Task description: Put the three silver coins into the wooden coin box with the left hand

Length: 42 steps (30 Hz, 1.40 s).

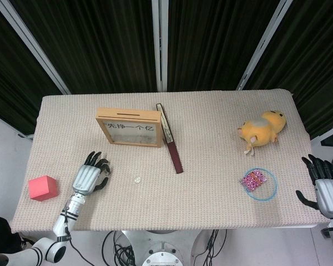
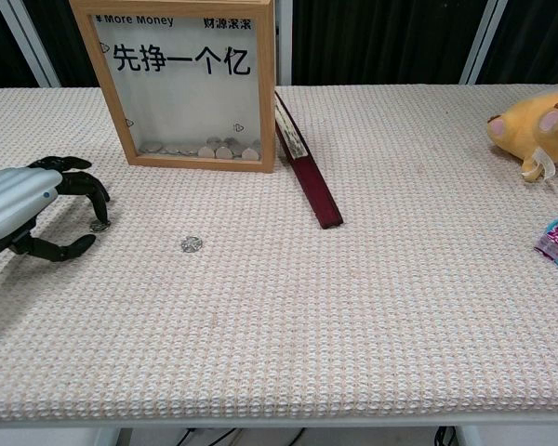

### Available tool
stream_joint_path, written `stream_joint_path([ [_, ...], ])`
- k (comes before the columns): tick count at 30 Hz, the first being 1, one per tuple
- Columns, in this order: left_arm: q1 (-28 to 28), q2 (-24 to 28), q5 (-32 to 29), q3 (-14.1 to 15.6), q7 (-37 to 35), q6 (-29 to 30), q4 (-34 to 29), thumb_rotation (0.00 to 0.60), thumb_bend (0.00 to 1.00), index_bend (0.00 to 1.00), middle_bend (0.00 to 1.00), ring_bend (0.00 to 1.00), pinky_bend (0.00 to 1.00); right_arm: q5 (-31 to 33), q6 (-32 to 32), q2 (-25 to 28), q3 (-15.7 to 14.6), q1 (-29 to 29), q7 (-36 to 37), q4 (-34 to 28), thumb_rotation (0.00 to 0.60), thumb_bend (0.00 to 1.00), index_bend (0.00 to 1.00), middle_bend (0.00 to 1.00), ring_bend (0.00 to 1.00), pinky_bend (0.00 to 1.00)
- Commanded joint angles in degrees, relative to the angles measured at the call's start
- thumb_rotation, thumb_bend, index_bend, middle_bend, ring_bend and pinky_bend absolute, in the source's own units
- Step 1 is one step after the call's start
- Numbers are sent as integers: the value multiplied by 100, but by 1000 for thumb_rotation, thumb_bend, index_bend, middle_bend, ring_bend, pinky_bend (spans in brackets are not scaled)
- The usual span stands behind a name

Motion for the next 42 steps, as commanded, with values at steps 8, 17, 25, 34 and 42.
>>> stream_joint_path([
  [8, 16, -1, -12, -50, 74, -57, 21, 600, 310, 436, 245, 51, 14, 25, -13, 4, 4, -2, 1, 11, 600, 216, 0, 0, 0, 0],
  [17, 21, -6, 1, -73, 68, -102, 20, 600, 309, 429, 244, 51, 10, 12, -49, -31, -12, 14, -16, 24, 600, 218, 0, 0, 0, 0],
  [25, 3, -16, 37, -88, 69, -121, 30, 600, 302, 425, 243, 51, 8, 28, -51, -38, -9, 9, 0, 56, 600, 222, 0, 0, 0, 0],
  [34, -14, -44, 60, -102, 102, -144, 49, 600, 302, 425, 244, 51, 7, 33, -59, -45, -7, 12, 23, 84, 600, 223, 0, 0, 0, 0],
  [42, -24, -51, 47, -116, 129, -193, 69, 600, 301, 424, 243, 51, 7, 41, -67, -47, -5, 13, 33, 95, 600, 224, 0, 0, 0, 0],
])
